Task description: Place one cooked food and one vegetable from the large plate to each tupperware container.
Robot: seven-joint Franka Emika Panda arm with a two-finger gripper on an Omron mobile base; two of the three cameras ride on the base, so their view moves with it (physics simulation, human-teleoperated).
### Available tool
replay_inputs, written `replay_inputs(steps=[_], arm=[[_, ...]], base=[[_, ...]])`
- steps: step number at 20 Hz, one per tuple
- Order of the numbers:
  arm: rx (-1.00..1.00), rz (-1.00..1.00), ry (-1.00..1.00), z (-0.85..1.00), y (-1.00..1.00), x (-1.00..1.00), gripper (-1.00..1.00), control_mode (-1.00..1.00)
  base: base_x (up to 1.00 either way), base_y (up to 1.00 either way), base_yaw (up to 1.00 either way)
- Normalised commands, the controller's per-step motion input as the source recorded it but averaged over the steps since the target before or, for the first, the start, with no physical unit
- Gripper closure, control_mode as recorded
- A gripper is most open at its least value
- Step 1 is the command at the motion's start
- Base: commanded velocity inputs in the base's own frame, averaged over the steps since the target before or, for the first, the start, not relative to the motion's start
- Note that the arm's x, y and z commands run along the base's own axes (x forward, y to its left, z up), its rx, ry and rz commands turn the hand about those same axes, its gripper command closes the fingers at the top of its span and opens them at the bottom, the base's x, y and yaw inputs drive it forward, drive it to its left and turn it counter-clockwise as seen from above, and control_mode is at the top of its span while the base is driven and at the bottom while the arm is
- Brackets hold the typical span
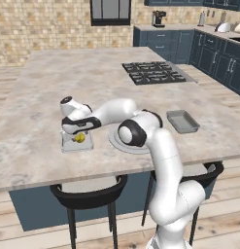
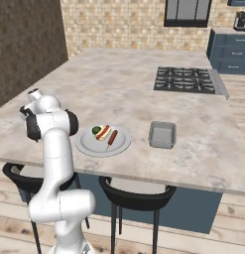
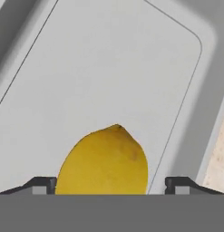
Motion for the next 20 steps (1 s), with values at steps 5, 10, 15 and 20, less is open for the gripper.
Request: replay_inputs(steps=[5,10,15,20], arm=[[0.0,0.0,0.0,0.02,-0.13,0.04,-1.0,-1.0],[0.0,0.0,-0.13,0.48,-0.6,-0.54,-1.0,-1.0],[0.0,-0.02,-0.09,0.37,-0.92,-0.29,-1.0,-1.0],[0.0,-0.21,-0.01,0.19,-1.0,-0.05,-1.0,-1.0]], base=[[0.0,0.0,0.0],[0.0,0.0,0.0],[0.0,0.0,0.0],[0.0,0.0,0.0]])
